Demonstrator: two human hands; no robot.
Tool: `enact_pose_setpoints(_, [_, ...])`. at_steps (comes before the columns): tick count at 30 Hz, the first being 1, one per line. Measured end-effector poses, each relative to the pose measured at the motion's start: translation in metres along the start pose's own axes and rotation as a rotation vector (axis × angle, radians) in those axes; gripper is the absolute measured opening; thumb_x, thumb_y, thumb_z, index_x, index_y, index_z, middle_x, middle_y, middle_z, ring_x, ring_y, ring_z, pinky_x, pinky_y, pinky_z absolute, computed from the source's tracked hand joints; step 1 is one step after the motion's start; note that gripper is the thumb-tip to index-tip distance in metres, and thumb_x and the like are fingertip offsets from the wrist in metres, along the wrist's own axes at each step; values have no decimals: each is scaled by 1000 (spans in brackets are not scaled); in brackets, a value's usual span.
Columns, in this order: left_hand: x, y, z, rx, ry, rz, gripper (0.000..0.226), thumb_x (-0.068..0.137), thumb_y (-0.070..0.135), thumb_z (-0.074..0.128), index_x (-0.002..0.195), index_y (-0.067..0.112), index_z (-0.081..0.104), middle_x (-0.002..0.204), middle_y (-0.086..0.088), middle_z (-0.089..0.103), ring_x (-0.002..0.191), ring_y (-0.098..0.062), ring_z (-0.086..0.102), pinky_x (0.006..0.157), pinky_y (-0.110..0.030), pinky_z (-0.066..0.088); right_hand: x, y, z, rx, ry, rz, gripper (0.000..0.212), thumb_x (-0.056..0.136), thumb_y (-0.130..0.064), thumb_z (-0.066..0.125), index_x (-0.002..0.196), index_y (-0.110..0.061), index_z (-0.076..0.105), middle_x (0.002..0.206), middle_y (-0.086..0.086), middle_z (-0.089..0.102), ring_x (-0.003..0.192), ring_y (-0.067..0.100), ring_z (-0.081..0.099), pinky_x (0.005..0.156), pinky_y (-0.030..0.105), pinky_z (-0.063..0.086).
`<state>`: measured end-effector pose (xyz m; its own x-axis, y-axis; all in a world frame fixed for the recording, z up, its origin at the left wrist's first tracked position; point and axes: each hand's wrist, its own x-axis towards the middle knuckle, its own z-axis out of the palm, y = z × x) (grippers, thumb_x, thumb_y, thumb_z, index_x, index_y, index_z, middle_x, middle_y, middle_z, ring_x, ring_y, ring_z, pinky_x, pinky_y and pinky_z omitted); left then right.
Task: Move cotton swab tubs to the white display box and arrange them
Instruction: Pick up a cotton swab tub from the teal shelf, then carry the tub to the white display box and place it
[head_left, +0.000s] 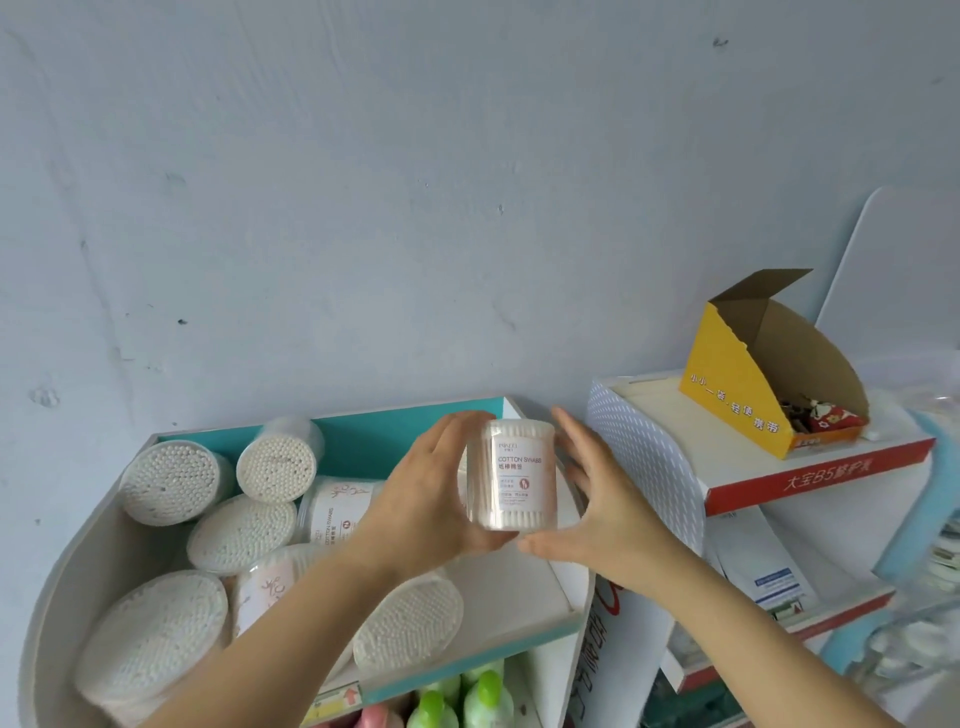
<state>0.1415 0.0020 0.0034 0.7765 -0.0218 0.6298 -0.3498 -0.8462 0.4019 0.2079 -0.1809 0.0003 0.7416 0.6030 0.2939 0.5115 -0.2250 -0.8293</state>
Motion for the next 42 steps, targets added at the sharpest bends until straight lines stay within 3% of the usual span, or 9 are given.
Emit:
enact_pose_setpoints(3, [0, 5, 0, -49, 57, 21, 88, 53, 44, 83, 126, 19, 42, 124, 8, 53, 112, -2, 49, 95, -3, 31, -5, 0, 0, 262, -47, 48, 111, 48, -37, 89, 143, -35, 32, 144, -14, 44, 130, 5, 46, 110, 40, 39])
enact_pose_setpoints(8, [0, 20, -2, -58, 73, 91, 84, 56, 41, 80, 126, 20, 39, 123, 7, 52, 113, -5, 48, 98, -7, 31, -15, -9, 6, 377, 4, 132, 76, 52, -34, 84, 122, -34, 54, 116, -6, 68, 109, 9, 63, 93, 34, 53])
enact_pose_setpoints(13, [7, 31, 9, -64, 76, 158, 93, 60, 53, 75, 137, 20, 33, 139, 4, 40, 128, -6, 40, 104, -21, 36, -27, -17, -4, 404, 157, 188, 58, 66, -6, 83, 113, -30, 60, 102, -6, 73, 96, 7, 68, 78, 25, 56])
enact_pose_setpoints(16, [10, 41, 22, -192, 0, 97, 109, 57, 62, 74, 145, 30, 17, 145, 10, 25, 124, -1, 41, 97, -12, 40, -39, -17, -19, 390, 264, 205, 62, 60, -10, 84, 114, -29, 60, 103, -6, 72, 96, 9, 69, 75, 26, 57])
enact_pose_setpoints(18, [11, 52, 33, -291, -50, 30, 114, 55, 63, 76, 146, 29, 15, 140, 14, 29, 114, 2, 47, 91, -13, 45, -49, -16, -32, 370, 323, 220, 69, 56, -18, 85, 118, -32, 59, 107, -5, 71, 98, 10, 68, 76, 29, 58])
enact_pose_setpoints(23, [19, 101, 72, -481, -152, 29, 91, 64, 51, 79, 138, 44, 27, 128, 19, 51, 112, -3, 55, 91, -28, 51, -86, -8, -75, 353, 410, 234, 64, 68, -6, 81, 120, -31, 55, 109, -5, 68, 95, 6, 67, 66, 20, 56])
enact_pose_setpoints(28, [30, 164, 112, -512, -186, 65, 84, 64, 50, 79, 123, 68, 22, 123, 36, 46, 114, 5, 50, 90, -19, 48, -131, 9, -131, 327, 466, 258, 73, 61, -22, 84, 124, -36, 52, 113, -7, 66, 100, 7, 65, 70, 23, 57])
enact_pose_setpoints(37, [58, 310, 223, -543, -256, 109, 81, 64, 51, 76, 124, 62, 23, 121, 47, 40, 112, 18, 44, 80, 0, 40, -233, 47, -273, 300, 593, 259, 69, 67, -14, 82, 122, -38, 49, 108, -13, 64, 95, 1, 62, 65, 17, 52])
enact_pose_setpoints(42, [69, 368, 281, -582, -360, 100, 88, 66, 41, 82, 134, 49, 26, 127, 26, 47, 112, 8, 49, 85, -10, 46, -280, 78, -332, 302, 672, 305, 63, 65, -7, 83, 112, -37, 54, 102, -10, 68, 84, -1, 67, 62, 18, 54])
